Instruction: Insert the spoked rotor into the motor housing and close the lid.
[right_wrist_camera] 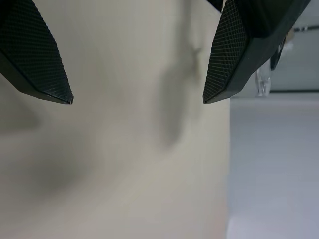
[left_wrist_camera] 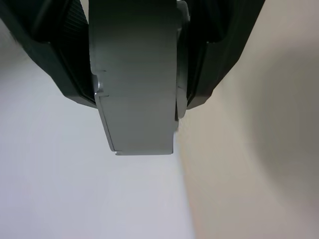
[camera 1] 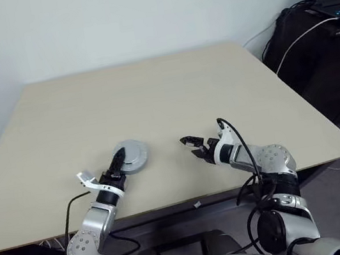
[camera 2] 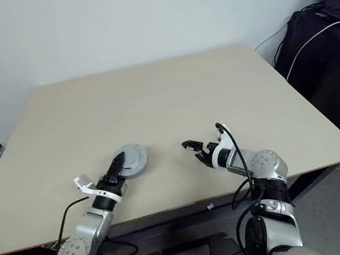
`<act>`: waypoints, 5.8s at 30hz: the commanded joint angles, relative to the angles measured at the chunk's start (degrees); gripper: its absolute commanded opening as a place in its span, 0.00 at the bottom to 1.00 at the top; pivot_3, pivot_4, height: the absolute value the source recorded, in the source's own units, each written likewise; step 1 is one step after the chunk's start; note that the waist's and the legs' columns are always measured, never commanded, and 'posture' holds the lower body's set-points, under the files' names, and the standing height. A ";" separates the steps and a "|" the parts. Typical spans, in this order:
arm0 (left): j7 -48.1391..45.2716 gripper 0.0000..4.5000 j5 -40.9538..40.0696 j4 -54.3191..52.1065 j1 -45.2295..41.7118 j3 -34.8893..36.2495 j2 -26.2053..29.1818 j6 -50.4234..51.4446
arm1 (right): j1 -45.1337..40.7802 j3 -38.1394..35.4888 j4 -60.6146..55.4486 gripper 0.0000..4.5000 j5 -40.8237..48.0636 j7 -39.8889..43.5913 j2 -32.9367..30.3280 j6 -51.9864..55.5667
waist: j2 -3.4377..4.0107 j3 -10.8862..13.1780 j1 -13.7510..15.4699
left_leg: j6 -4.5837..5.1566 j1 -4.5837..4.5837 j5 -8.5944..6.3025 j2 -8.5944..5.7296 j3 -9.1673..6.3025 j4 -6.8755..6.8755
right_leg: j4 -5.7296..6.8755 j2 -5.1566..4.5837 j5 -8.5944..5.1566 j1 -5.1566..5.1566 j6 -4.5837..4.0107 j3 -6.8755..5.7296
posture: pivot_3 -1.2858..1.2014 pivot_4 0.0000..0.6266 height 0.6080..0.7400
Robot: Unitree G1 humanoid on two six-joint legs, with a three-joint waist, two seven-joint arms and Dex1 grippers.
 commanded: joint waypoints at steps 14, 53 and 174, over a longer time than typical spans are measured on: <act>5.36 0.48 11.53 12.15 -11.06 8.66 -0.20 -21.34 | 0.72 2.19 -2.35 1.00 0.84 1.12 -0.39 -1.84 | -0.09 0.01 0.81 | 0.00 -0.01 0.00 -0.01 0.00 0.00 | -0.07 0.00 0.03 0.04 0.04 0.00 | 0.52 0.00 1.00; 12.81 0.99 4.48 -5.25 8.89 5.10 -2.91 -4.20 | 1.80 4.09 -3.03 1.00 1.07 2.28 -0.28 -1.11 | 0.00 -0.10 0.60 | 0.00 0.18 0.00 -0.01 0.08 0.08 | -0.04 -0.01 0.03 0.19 0.03 0.07 | 0.52 0.00 1.00; -7.12 0.99 67.16 17.44 -4.87 -26.73 10.58 -53.25 | 16.68 31.27 0.16 1.00 -38.38 16.18 -11.17 -79.85 | -0.13 -0.02 2.16 | -0.01 0.92 0.00 -0.02 0.37 0.08 | 0.07 -0.03 0.07 0.80 0.10 0.36 | 0.52 0.00 1.00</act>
